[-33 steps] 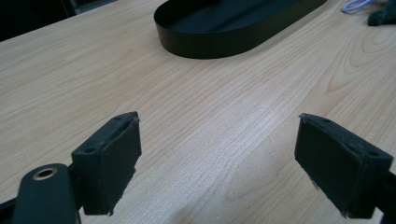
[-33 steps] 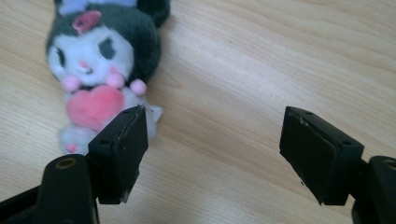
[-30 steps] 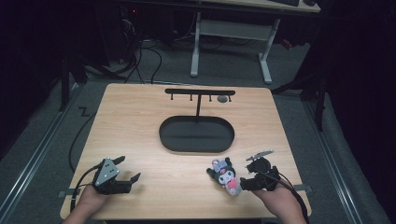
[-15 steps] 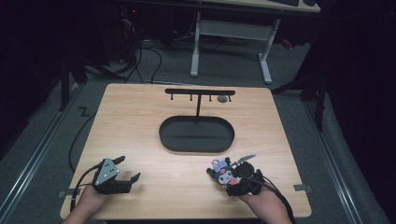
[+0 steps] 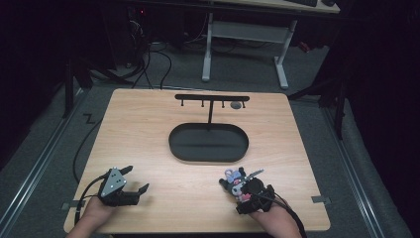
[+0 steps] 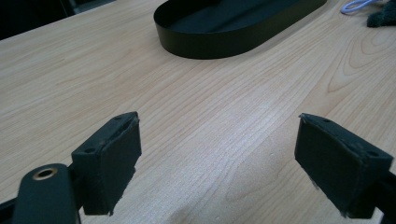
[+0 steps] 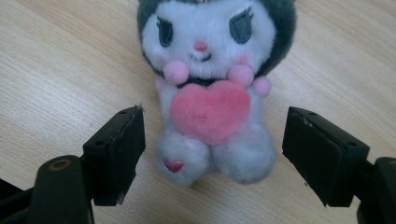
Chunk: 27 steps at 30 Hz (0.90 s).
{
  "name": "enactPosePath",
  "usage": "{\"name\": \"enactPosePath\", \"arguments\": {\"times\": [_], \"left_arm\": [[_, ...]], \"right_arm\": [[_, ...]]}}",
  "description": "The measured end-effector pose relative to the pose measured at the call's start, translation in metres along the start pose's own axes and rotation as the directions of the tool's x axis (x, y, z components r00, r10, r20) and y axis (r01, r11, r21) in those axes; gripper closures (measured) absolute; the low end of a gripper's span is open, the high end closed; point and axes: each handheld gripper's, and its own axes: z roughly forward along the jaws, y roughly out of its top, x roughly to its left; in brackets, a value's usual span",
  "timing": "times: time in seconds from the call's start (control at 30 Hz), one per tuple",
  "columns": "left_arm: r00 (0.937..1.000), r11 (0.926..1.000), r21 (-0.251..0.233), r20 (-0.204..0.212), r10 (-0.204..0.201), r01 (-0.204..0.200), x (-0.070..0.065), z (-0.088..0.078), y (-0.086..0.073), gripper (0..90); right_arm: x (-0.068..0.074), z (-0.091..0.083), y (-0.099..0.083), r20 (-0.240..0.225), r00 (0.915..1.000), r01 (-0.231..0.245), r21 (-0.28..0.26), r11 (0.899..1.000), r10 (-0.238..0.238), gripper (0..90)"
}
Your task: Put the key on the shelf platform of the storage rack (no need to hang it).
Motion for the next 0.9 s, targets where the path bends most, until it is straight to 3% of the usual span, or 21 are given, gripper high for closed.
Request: {"name": "enactPosePath", "arguments": {"times": [0.23, 0.3, 0.37, 0.47, 0.53, 0.57, 0.83, 0.9], "left_arm": [[1.0, 1.0, 0.0, 0.0, 0.001, -0.001, 0.0, 0.0, 0.0, 15.5], [1.0, 1.0, 0.0, -0.001, 0.001, -0.001, 0.0, 0.0, 0.0, 15.5], [1.0, 1.0, 0.0, -0.001, 0.001, -0.001, 0.0, 0.0, 0.0, 15.5], [1.0, 1.0, -0.001, -0.001, -0.003, 0.003, 0.0, 0.0, 0.0, 15.5], [1.0, 1.0, -0.001, -0.001, -0.003, 0.003, 0.0, 0.0, 0.0, 15.5], [1.0, 1.0, -0.002, -0.002, -0.003, 0.003, 0.0, 0.0, 0.0, 15.5], [1.0, 1.0, 0.002, -0.002, -0.001, 0.001, 0.0, 0.0, 0.0, 15.5], [1.0, 1.0, 0.001, -0.004, -0.002, 0.002, 0.0, 0.0, 0.0, 15.5]], "right_arm": [[0.003, 0.009, -0.003, -0.012, 0.9999, -0.007, 0.014, 1.0, 0.007, 23.9], [0.003, 0.013, -0.004, -0.029, 0.9993, 0.024, 0.013, 1.0, -0.024, 26.2], [0.004, 0.013, -0.004, -0.026, 0.9994, 0.024, 0.015, 1.0, -0.024, 27.6], [0.003, 0.011, -0.006, -0.008, 0.9996, 0.028, 0.003, 1.0, -0.027, 43.1], [0.002, 0.009, -0.006, -0.007, 0.9994, 0.033, -0.004, 0.999, -0.033, 45.5], [0.002, 0.009, -0.007, -0.003, 0.9982, 0.06, -0.002, 0.998, -0.06, 46.0], [-0.003, 0.006, -0.007, -0.028, 0.999, 0.035, -0.018, 0.999, -0.035, 47.5], [-0.004, 0.003, -0.006, -0.037, 0.9993, 0.009, -0.025, 1.0, -0.01, 47.7]]}}
